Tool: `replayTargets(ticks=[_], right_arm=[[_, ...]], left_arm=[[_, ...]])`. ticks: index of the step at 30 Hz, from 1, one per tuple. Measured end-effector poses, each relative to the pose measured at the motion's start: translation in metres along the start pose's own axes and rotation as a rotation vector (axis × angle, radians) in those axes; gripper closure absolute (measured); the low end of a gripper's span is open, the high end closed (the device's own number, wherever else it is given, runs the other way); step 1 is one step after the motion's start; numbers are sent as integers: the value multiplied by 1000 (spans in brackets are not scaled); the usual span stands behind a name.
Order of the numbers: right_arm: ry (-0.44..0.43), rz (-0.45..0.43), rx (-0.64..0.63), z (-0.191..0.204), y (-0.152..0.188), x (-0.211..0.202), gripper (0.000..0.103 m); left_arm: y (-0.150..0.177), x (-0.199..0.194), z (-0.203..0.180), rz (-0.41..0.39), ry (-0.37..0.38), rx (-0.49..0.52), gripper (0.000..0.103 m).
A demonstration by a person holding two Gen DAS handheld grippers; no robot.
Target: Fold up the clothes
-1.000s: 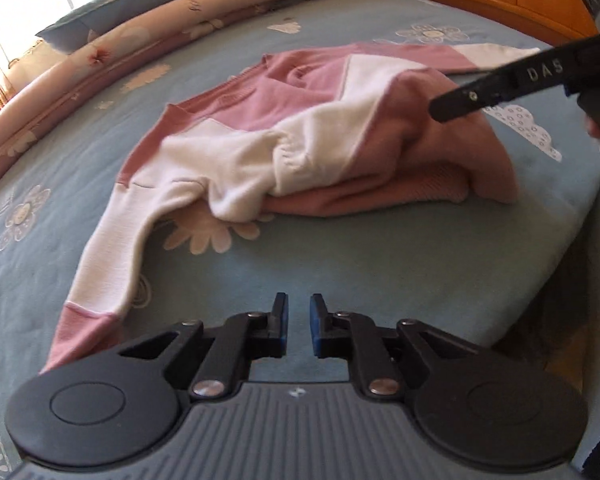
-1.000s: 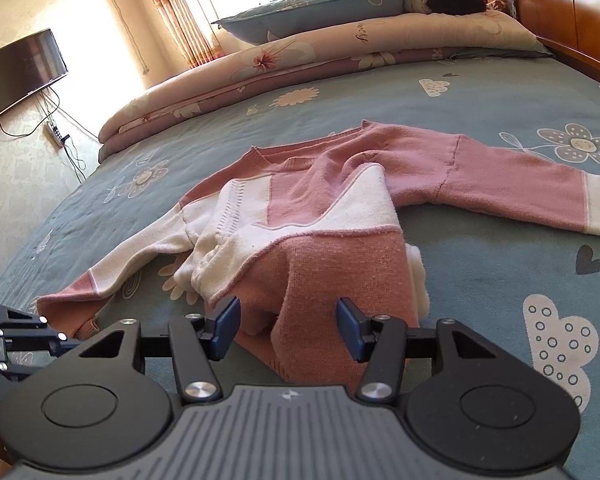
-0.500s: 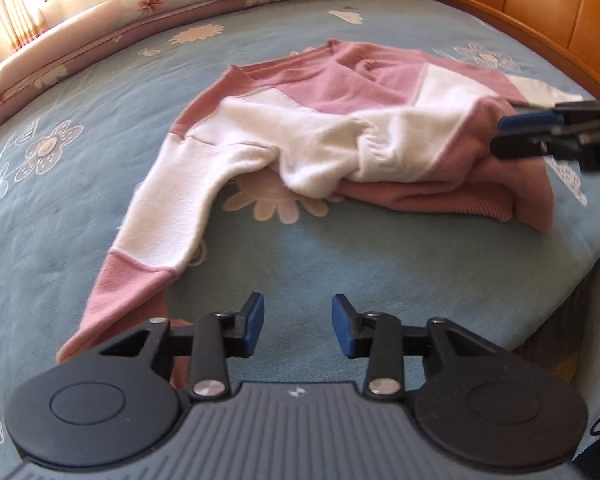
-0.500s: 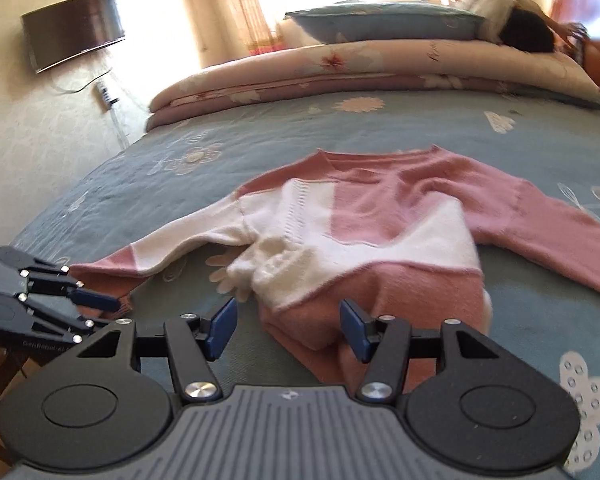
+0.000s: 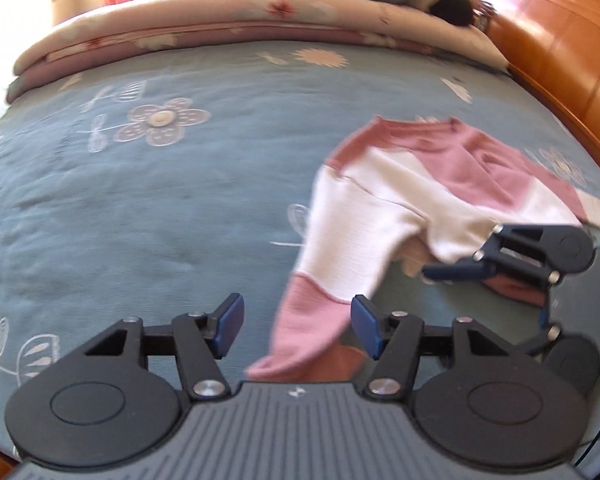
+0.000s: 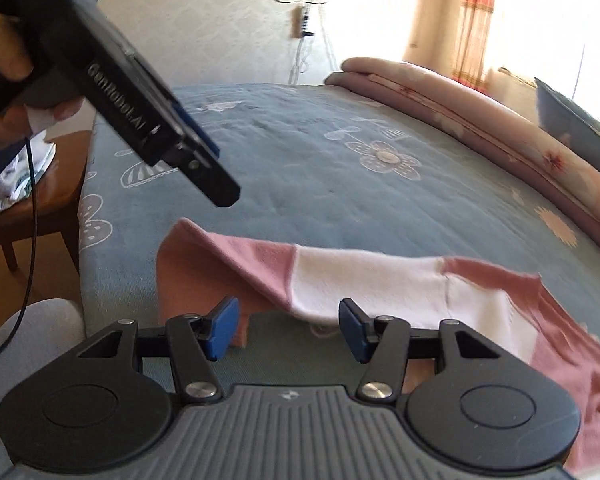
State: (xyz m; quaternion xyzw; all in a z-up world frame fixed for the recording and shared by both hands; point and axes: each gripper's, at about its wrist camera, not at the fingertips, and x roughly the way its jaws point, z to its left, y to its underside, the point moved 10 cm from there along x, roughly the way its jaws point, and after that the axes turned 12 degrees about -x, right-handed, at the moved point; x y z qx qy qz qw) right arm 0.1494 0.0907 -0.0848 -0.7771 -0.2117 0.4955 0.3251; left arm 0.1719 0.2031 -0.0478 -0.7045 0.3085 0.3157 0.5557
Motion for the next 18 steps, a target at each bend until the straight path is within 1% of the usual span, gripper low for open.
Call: replayTargets(ticks=[1, 4, 6, 7, 8, 9, 12, 14, 16, 18], right_arm=[[-16, 5, -51, 7, -7, 12, 43], [-21, 31, -264, 33, -20, 48, 44], [-24, 58, -411, 50, -23, 67, 69], [-12, 79, -475, 55, -20, 71, 98], [15, 98, -534, 58, -17, 74, 96], [32, 108, -561, 58, -14, 73, 96], [42, 103, -500, 46, -6, 50, 96], [68, 110, -479, 33, 4, 27, 96], [95, 135, -460, 20, 17, 4, 96], [120, 176, -448, 9, 37, -16, 96]], left_arm=[[-1, 1, 9, -2, 1, -21, 43], [2, 7, 33, 3, -18, -70, 43], [7, 10, 43, 10, -28, -79, 43], [9, 11, 47, 14, -31, -82, 43], [12, 12, 50, 16, -34, -84, 43], [14, 13, 52, 18, -37, -84, 43], [20, 15, 52, 24, -32, -81, 43], [21, 17, 46, 28, -22, -75, 43], [21, 19, 37, 29, -11, -64, 43], [20, 18, 25, 26, 8, -50, 43]])
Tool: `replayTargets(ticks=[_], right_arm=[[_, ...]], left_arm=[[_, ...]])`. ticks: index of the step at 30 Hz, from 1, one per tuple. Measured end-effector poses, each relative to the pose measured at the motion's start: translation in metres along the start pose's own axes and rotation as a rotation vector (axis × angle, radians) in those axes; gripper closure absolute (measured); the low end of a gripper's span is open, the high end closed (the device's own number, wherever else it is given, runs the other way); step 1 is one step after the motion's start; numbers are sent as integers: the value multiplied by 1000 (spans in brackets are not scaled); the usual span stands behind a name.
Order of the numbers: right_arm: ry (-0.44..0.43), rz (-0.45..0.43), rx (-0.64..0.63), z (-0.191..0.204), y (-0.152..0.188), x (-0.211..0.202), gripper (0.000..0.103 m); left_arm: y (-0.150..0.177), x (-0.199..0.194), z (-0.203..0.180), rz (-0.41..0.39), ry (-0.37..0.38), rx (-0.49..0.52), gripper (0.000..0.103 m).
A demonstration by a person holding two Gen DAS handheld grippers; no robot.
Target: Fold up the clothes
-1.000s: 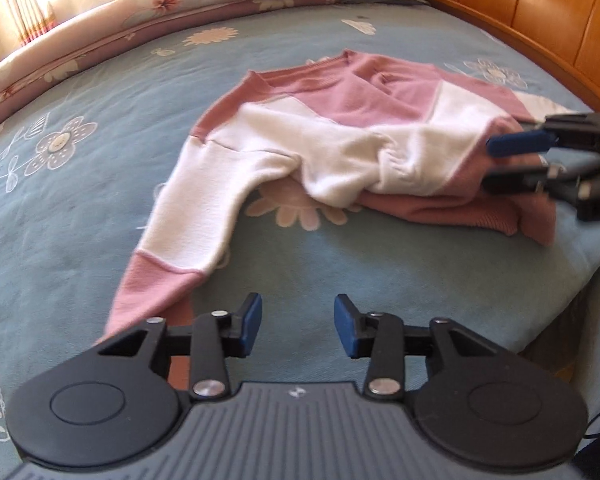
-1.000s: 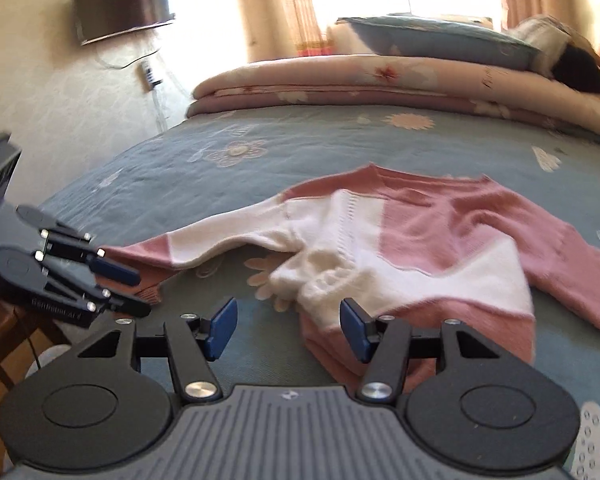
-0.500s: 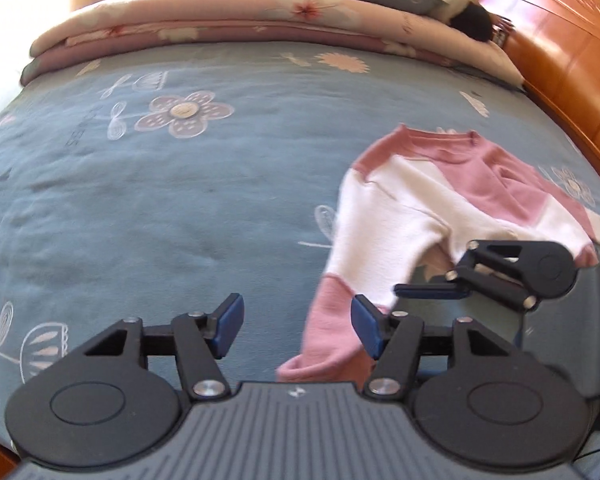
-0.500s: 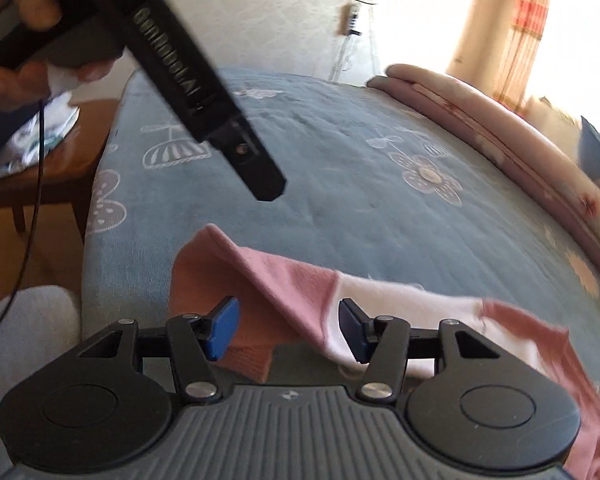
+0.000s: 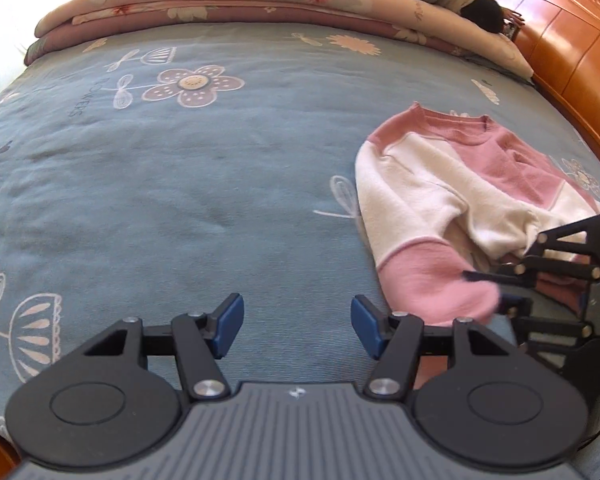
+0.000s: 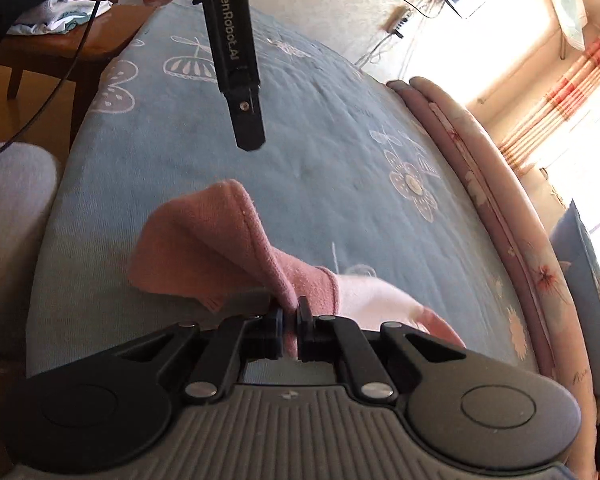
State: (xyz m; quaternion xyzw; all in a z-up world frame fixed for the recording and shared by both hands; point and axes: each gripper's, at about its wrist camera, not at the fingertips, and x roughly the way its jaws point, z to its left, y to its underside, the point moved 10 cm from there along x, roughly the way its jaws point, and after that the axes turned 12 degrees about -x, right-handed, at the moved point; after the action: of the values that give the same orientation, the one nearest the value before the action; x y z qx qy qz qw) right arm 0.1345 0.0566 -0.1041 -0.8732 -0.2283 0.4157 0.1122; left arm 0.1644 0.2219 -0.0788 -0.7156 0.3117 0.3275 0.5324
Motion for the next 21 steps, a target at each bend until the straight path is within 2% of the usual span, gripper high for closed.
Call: replayTargets(ticks=[4, 9, 11, 13, 17, 21], right_arm=[[6, 127, 44, 4, 58, -14, 96], [-6, 212, 86, 25, 93, -24, 93], [-6, 210, 103, 31, 95, -30, 87], [-5, 194, 121, 34, 93, -37, 87], [-10, 156, 175, 28, 85, -47, 86], [-8, 134, 221, 23, 88, -58, 85]], left_arm=[[5, 0, -25, 8, 26, 39, 42], [15, 3, -54, 40, 48, 95, 42], [23, 8, -64, 64, 63, 107, 42], [31, 14, -74, 87, 86, 128, 42], [50, 23, -94, 71, 131, 284, 42], [75, 33, -114, 65, 166, 535, 42]])
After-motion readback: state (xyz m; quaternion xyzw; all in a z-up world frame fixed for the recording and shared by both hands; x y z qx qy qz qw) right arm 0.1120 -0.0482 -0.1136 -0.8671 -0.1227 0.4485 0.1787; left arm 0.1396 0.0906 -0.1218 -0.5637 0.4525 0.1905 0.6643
